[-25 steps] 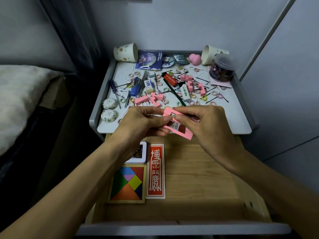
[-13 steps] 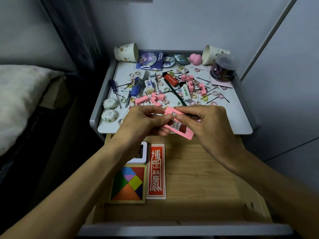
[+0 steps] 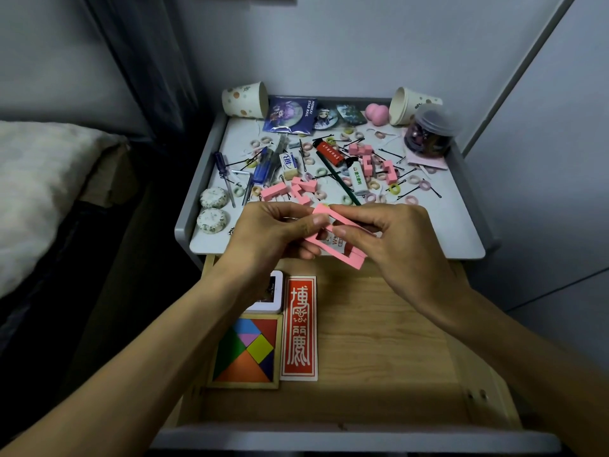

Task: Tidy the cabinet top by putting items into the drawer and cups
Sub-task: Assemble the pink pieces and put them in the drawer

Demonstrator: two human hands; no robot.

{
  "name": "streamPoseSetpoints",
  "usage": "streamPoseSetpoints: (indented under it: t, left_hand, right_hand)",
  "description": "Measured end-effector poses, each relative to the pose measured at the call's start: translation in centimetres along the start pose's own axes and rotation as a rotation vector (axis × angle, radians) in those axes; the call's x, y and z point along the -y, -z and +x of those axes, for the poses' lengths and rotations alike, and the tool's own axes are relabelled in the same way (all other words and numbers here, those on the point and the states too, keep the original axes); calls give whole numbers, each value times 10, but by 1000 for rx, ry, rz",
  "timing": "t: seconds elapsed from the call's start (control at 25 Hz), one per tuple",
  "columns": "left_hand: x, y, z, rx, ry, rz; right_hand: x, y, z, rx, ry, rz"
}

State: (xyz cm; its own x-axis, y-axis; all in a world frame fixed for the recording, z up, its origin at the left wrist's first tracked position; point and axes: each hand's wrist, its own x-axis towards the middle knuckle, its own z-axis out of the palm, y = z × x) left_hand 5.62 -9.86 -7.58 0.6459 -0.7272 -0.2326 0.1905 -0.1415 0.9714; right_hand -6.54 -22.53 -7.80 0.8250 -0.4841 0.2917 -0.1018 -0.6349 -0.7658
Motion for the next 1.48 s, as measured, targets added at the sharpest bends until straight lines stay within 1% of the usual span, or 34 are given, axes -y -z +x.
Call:
streamPoseSetpoints:
  t: [0.16,0.24,0.4,0.6,0.72,0.88,0.96,1.04,1.12,1.16,1.24,1.28,1.32,1.36,1.4,1.48]
  left_hand:
    - [0,2,0,-17,-4,14]
    - [1,3,0,-40,-11,14]
    - [1,8,2,-86,-10,-1]
    - [2,15,2,-144,-11,-9]
    - [3,16,-1,-152,-10,-7]
    - [8,22,-5,-153,9,-13]
    - [12,27,-7,-145,20,23]
    - [13,33,-7,-103,47,78]
    - [7,40,-11,-29,79,214]
    - [3,43,-12,9,85,344]
    - [-8,52,-19,19,33,722]
    - [-10,57,-23,-29,-6,937]
    - [-9,63,-28,-109,-33,1150]
    - [-4,70,-34,-190,-28,1343]
    - [3,75,-39,-242,15,1487]
    - [23,82,-46,-236,166,1630]
  right_hand:
    - [-1,1,0,72,4,7]
    - [-1,0,-1,103,10,-31]
    - [-5,-3,-3,103,62,-157]
    - [-13,-11,-5,99,180,-340]
    - [-13,-12,-6,57,198,-355]
    - [-8,-20,-10,55,191,-384]
    - [-7,-27,-14,60,197,-408]
    - [-7,-33,-17,73,183,-417]
    - [-3,-36,-22,102,159,-402]
    - [-2,-37,-25,120,147,-375]
    - [1,-41,-36,195,128,-315]
    - [-1,-46,-43,257,115,-294]
    - [-3,-52,-51,331,105,-281]
    - [-5,-59,-58,420,99,-274]
    - [-8,-68,-66,515,106,-276]
    - [-16,-88,-76,657,161,-289]
